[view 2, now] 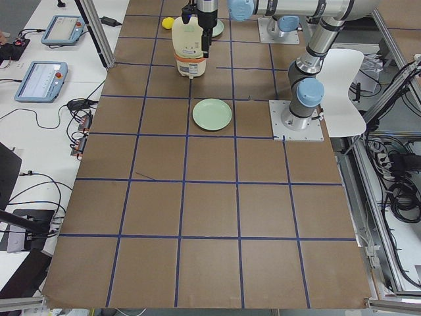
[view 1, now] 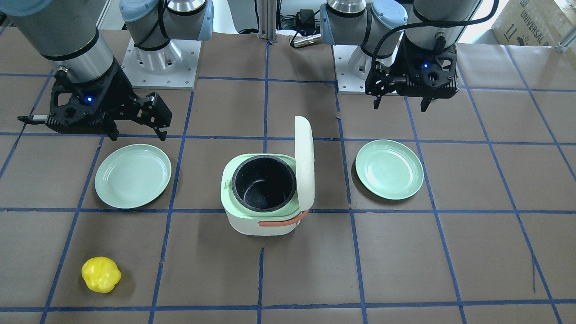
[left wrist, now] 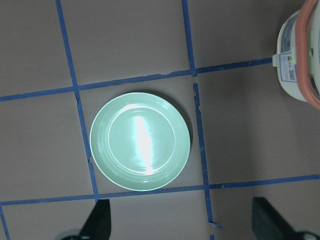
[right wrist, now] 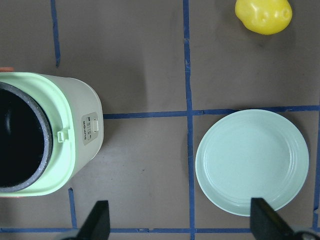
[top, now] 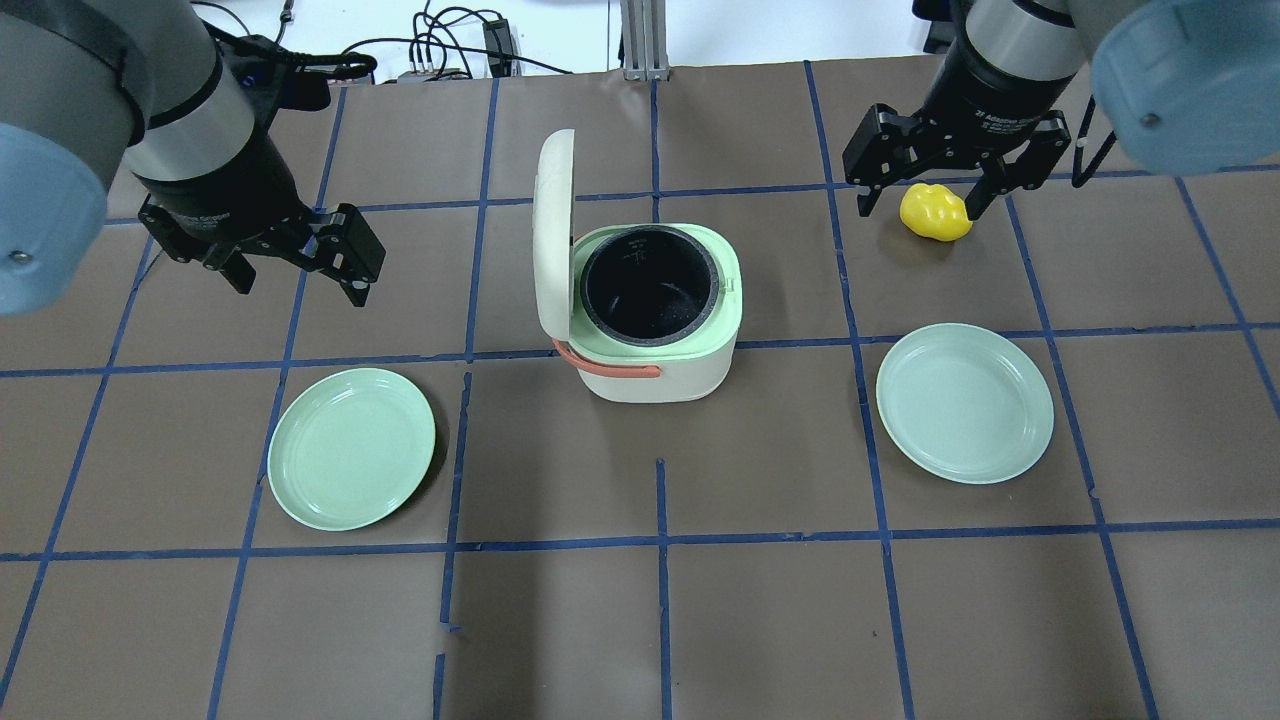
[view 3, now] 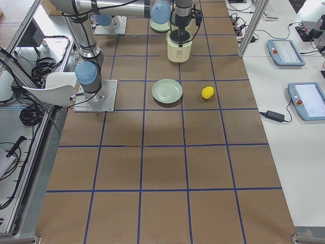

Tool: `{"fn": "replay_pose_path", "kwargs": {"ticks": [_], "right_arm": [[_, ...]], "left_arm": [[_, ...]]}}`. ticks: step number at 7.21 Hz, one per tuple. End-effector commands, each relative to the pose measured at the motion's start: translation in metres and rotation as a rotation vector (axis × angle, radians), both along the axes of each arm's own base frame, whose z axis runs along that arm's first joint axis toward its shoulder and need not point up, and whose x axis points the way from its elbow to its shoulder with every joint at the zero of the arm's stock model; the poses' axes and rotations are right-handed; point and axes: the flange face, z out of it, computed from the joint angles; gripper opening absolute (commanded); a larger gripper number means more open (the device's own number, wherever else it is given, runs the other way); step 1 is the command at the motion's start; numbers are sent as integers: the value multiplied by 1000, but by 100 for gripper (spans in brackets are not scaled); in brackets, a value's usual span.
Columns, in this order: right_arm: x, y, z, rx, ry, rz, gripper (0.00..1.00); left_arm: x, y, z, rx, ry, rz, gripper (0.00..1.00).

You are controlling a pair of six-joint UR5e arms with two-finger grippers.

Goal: Press rice cooker button

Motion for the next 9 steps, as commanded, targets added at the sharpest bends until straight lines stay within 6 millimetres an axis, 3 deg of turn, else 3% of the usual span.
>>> {"fn": "replay_pose_path", "kwargs": {"ticks": [1,9], "right_arm": [[-3,1,6,-11,34,3,100],[-2,2,10,-33,32,-5,100]], "left_arm": [[0,0,0,-1,0,-1,100],[0,0,0,0,0,1,100]]}}
